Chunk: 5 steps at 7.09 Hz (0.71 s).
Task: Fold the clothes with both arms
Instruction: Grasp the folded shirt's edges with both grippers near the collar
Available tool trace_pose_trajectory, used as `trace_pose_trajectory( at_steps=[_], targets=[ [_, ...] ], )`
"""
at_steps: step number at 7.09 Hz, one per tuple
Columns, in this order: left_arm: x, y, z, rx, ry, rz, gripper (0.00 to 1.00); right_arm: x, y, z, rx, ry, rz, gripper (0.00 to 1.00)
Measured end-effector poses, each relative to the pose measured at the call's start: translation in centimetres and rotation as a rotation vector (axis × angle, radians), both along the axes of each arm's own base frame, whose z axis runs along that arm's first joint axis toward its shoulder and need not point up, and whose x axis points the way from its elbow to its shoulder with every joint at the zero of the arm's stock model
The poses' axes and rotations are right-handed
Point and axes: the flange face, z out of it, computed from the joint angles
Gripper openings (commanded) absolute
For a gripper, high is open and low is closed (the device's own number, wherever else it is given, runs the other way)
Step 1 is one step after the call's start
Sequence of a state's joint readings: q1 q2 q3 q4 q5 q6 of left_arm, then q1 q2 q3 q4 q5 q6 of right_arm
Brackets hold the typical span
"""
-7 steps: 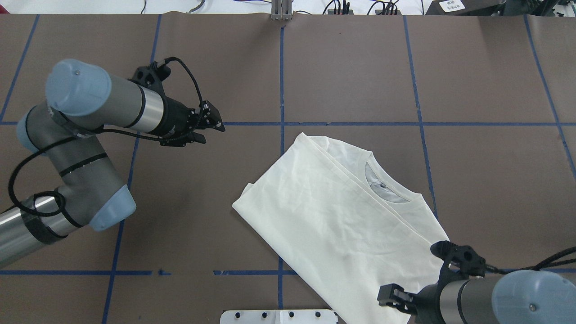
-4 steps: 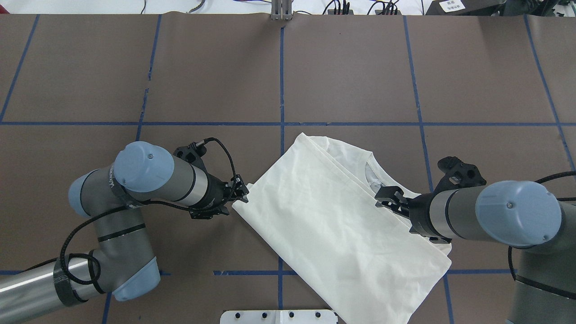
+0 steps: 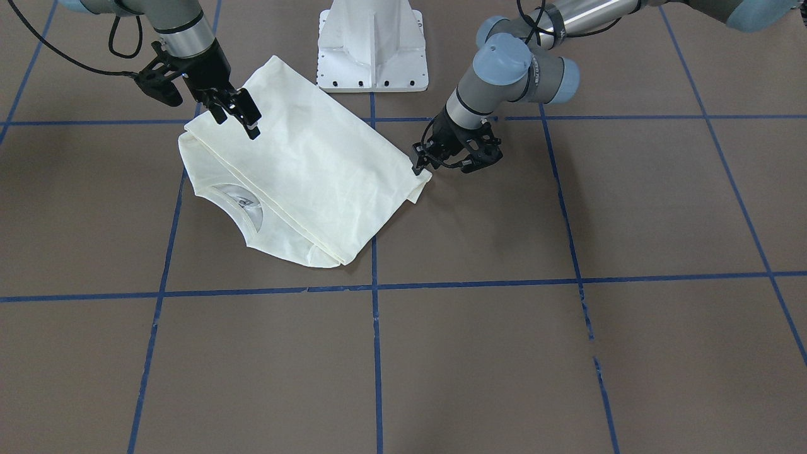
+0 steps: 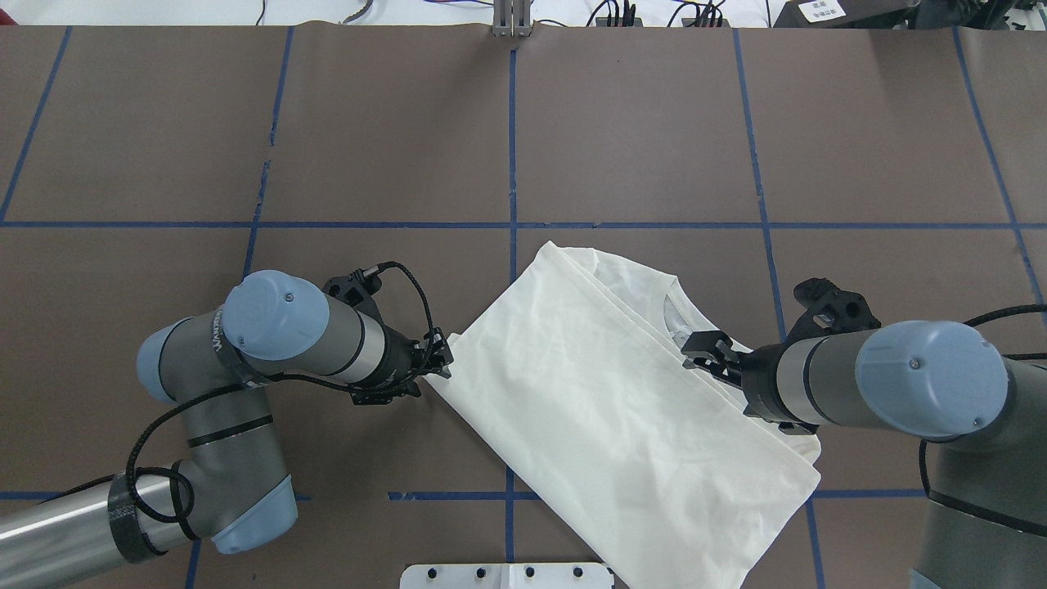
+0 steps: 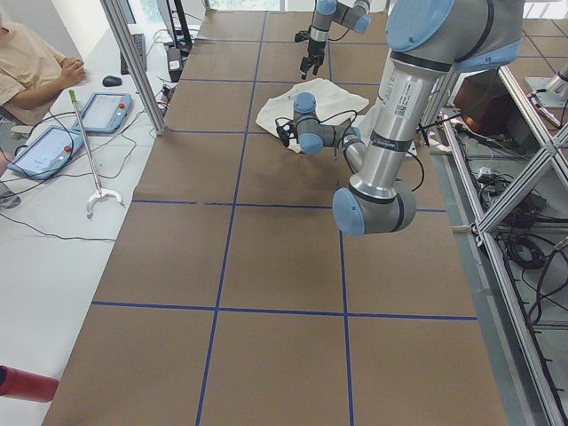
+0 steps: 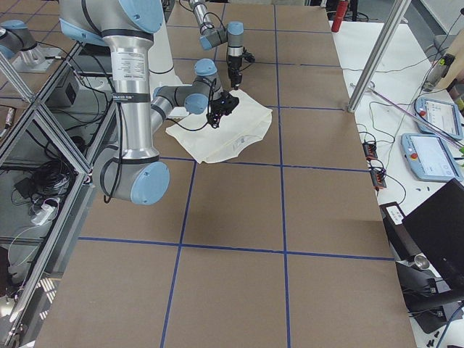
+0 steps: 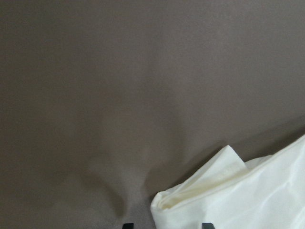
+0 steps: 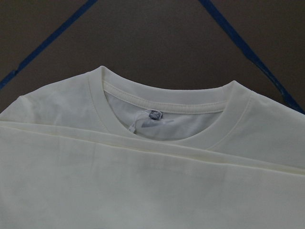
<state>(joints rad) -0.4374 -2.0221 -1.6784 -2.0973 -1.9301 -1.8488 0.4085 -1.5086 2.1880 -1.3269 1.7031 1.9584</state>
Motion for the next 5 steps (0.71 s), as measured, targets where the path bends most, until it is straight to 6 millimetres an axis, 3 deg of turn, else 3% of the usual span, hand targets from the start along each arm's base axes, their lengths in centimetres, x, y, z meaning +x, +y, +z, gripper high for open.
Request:
trace_pose_trajectory(
  at_steps=[1, 3, 5],
  targets=[
    [0.2, -0.1, 0.3, -0.001, -0.006, -0.001, 0.00, -0.1, -0.1, 0.3, -0.002, 0.006, 0.002, 1.00],
    [0.1, -0.6, 0.5, 0.008, -0.013, -0.018, 0.00, 0.0, -0.1, 0.6, -0.003, 0.013, 0.006, 1.00],
    [-2.1, -3.3, 0.1, 0.057, -0.011, -0.048, 0.00, 0.0, -0.2, 0.6, -0.001, 0.014, 0.008, 1.00]
  ],
)
